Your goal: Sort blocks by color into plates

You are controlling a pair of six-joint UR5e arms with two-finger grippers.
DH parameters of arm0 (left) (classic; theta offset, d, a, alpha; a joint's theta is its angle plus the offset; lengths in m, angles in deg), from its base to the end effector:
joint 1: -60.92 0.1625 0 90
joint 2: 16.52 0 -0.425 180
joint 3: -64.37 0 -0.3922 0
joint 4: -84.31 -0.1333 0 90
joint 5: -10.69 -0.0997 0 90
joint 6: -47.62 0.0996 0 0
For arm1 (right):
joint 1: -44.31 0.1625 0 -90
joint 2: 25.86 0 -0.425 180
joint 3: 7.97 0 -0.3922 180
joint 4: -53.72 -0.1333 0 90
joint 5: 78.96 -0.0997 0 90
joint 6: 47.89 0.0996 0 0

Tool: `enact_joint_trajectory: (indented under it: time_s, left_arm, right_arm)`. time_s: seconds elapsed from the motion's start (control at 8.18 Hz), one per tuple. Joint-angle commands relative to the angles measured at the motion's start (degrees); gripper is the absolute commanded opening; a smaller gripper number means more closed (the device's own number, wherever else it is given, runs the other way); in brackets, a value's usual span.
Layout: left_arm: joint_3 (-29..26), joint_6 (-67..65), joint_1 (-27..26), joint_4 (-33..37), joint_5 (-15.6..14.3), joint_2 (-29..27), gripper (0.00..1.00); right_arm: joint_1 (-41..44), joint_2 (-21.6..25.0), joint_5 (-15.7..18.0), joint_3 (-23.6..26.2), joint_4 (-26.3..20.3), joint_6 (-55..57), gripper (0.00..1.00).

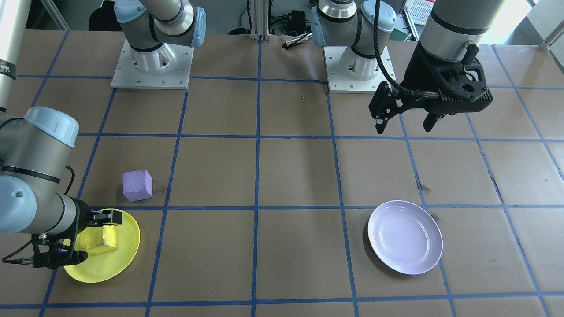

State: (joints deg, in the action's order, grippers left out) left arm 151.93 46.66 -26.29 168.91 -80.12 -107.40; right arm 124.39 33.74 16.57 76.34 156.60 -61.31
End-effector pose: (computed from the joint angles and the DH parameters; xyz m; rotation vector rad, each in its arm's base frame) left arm -0.1069 -0.5154 0.5114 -0.1034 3.1181 -0.1893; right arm 0.0101 -0.6602 0.2476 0.1091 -3.0684 -0.3415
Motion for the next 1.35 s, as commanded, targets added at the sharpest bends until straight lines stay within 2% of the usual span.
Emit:
enact_joint_trajectory:
  time_s: [0.0, 0.12, 0.24, 0.37, 0.49, 0.73, 0.86, 0.98, 1.22]
  left_arm:
    - [0.0, 0.0, 0.0, -0.1, 0.0, 0.0, 1.00]
    - [0.0, 0.0, 0.0, -0.1, 0.0, 0.0, 1.00]
    - [0.0, 0.0, 0.0, -0.1, 0.0, 0.0, 1.00]
    - [0.0, 0.0, 0.0, -0.1, 0.0, 0.0, 1.00]
    - [0.0, 0.0, 0.0, -0.1, -0.1, 0.0, 1.00]
    - [0.0, 0.0, 0.0, 0.0, 0.0, 0.0, 1.00]
    - [0.0, 0.0, 0.0, -0.1, 0.0, 0.0, 1.00]
    - [0.0, 0.0, 0.0, 0.0, -0.1, 0.0, 1.00]
    - [0.0, 0.0, 0.0, 0.0, -0.1, 0.1, 1.00]
  right_arm:
    - [1.0, 0.6, -0.3, 0.1, -2.6, 0.1, 1.00]
    - [2.2, 1.0, -1.9, 0.4, -4.9, 0.7, 1.00]
    - [2.6, 1.6, -2.1, 1.3, -6.4, 0.5, 1.00]
    - [3.1, 3.5, -2.1, 4.3, -7.0, -0.1, 1.00]
    - [3.1, 5.1, -1.5, 8.3, -6.0, -0.6, 1.00]
    - [3.1, 5.2, -1.3, 15.2, 2.3, -0.7, 1.00]
    - [3.1, 5.3, -0.7, 17.7, 4.0, -1.3, 1.00]
    - [3.2, 5.2, 1.0, 19.0, 5.5, -1.4, 1.00]
    - [3.1, 5.3, 0.7, 19.9, 5.6, -1.4, 0.99]
